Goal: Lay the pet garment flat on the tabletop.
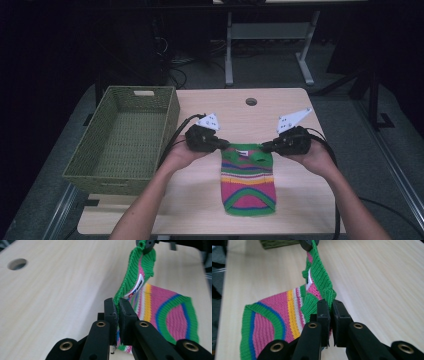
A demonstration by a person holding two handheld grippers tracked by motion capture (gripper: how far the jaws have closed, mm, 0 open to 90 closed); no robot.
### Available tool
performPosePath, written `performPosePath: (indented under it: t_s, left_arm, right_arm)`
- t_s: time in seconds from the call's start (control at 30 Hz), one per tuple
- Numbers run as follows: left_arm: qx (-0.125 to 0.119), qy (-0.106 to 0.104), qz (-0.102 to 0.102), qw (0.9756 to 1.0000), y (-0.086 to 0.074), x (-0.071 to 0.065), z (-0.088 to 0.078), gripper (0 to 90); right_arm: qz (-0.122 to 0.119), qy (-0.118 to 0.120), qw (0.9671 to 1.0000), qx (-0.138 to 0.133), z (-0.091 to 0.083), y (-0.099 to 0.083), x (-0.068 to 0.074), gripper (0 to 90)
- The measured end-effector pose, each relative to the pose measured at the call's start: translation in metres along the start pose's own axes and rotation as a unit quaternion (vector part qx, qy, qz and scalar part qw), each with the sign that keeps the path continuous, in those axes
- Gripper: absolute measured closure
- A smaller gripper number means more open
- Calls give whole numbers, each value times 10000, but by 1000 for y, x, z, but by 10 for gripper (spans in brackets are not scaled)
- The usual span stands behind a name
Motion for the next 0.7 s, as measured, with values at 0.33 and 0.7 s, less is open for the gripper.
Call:
performPosePath:
  t_s: [0.33, 0.7]
  left_arm:
    - [-504, 543, -588, 9955, 15, 32, -4, 652]
    - [-405, 262, -633, 9968, -10, 12, 9, 638]
  right_arm:
    - [698, -1192, 9904, 112, -2, -5, -50, 580]
    - [910, -731, 9928, 286, 7, -42, -21, 596]
Point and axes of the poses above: each handheld gripper's, and its own axes: z roughly forward along the jaws, y roughly out of its top, x roughly to its left, the point moved 3 cm from there along z, roughly forward along the jaws, and after that the axes turned 8 degrees about -z, right-handed, at the moved point
